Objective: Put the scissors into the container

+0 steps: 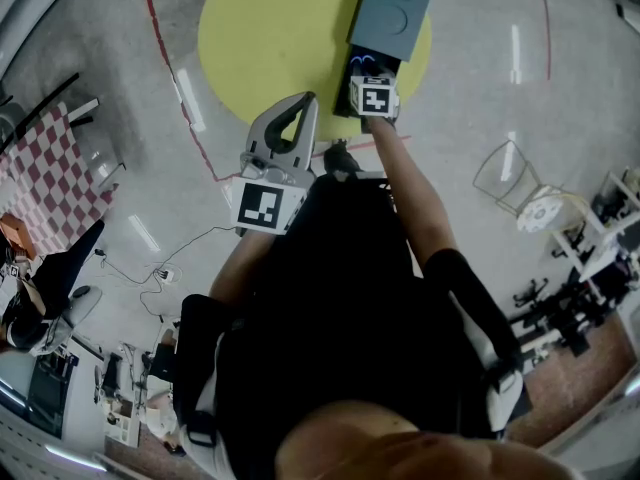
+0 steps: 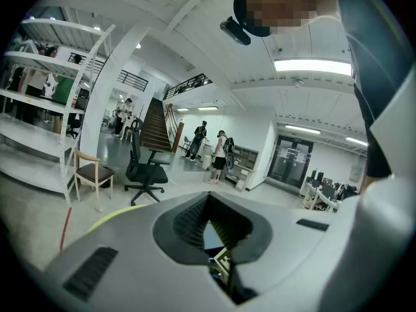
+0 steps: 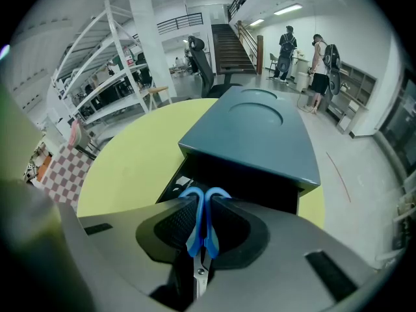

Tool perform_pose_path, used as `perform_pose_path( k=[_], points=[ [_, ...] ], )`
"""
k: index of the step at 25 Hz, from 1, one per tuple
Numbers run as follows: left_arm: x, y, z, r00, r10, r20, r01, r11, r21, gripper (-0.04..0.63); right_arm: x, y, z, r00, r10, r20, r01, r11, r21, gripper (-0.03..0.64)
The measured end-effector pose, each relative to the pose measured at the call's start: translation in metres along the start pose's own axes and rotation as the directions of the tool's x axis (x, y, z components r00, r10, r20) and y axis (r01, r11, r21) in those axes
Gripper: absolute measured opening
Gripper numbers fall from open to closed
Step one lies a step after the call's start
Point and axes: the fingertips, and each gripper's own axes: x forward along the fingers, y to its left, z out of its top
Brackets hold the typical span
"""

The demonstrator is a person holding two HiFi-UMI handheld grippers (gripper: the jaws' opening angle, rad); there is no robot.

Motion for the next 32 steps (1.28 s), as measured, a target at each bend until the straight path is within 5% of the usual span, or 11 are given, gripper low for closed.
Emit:
perform_pose_path(
  k=[19,24,32],
  points=[
    [-0.002,0.002,-0.003,1.000,0.022,0.002,-0.022,1.000,-0.011,-0.014,0.006,0.006,-0.008,0.995,0.031,-0.091,-0.028,0.999,0.031,0.074],
    [-0.005,0.000,-0.005,1.000,0.019,-0.001,-0.019,1.000,-0.004,-0.014,0.005,-0.009,0.000,0.998,-0.038,-0.059,0.037,0.999,-0.017,0.074],
    [-0.010,-0.004,-0.003,1.000,0.016,0.008,-0.016,1.000,0.000,-0.014,-0.004,-0.008,0.004,0.999,-0.035,-0.032,0.034,0.999,-0.011,0.074]
  ],
)
